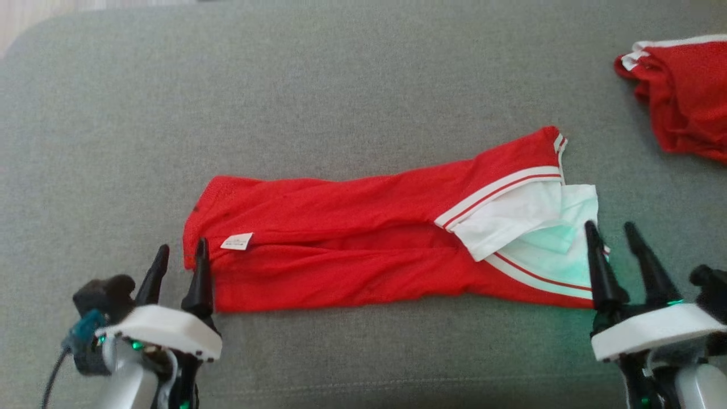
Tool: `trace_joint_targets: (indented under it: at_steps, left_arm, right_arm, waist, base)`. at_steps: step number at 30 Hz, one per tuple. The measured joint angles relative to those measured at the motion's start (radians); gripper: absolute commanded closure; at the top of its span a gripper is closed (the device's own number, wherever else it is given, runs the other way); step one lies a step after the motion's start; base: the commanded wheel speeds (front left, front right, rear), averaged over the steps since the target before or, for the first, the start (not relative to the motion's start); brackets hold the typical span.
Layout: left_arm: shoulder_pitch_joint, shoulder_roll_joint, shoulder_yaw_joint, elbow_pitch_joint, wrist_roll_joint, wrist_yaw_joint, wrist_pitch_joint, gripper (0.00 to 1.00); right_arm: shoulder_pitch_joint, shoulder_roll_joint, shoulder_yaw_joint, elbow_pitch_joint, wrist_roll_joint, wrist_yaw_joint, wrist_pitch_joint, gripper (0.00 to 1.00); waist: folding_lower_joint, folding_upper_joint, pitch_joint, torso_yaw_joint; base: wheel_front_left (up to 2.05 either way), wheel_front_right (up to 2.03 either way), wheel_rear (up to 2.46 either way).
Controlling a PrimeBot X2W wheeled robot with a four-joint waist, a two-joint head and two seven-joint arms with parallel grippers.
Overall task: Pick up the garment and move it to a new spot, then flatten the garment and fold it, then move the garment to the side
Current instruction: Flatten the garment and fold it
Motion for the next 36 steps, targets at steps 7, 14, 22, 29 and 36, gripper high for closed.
trace_joint_targets:
  at_steps: [7, 14, 22, 29, 36]
  left_arm:
    - [0.062, -0.022, 0.031, -0.164, 0.162, 0.07, -0.025, 0.0]
    - [0.078, -0.035, 0.059, -0.282, 0.283, 0.072, -0.029, 0.0]
    - [0.177, -0.034, 0.033, -0.273, 0.321, 0.07, -0.03, 0.0]
    - [0.184, -0.034, 0.032, -0.265, 0.328, 0.07, -0.03, 0.0]
    - [0.184, -0.033, 0.032, -0.258, 0.328, 0.07, -0.03, 0.0]
  right_arm:
    - [0.0, 0.041, -0.047, -0.092, -0.159, 0.0, -0.052, 0.0]
    - [0.005, 0.055, -0.045, -0.134, -0.252, 0.0, -0.053, 0.0]
    - [0.085, 0.069, -0.031, -0.133, -0.287, 0.0, -0.052, 0.0]
    - [0.096, 0.072, -0.032, -0.134, -0.301, 0.0, -0.052, 0.0]
    - [0.096, 0.072, -0.033, -0.131, -0.301, 0.0, -0.052, 0.0]
  waist:
    - [0.0, 0.0, -0.053, 0.005]
    - [0.0, 0.0, -0.1, 0.015]
    - [0.0, 0.0, -0.146, 0.011]
    - [0.0, 0.0, -0.16, 0.011]
    - [0.0, 0.0, -0.157, 0.014]
  base:
    - [0.0, 0.0, 0.0]
    - [0.0, 0.0, 0.0]
    - [0.0, 0.0, 0.0]
    - [0.0, 0.0, 0.0]
    - [0.0, 0.0, 0.0]
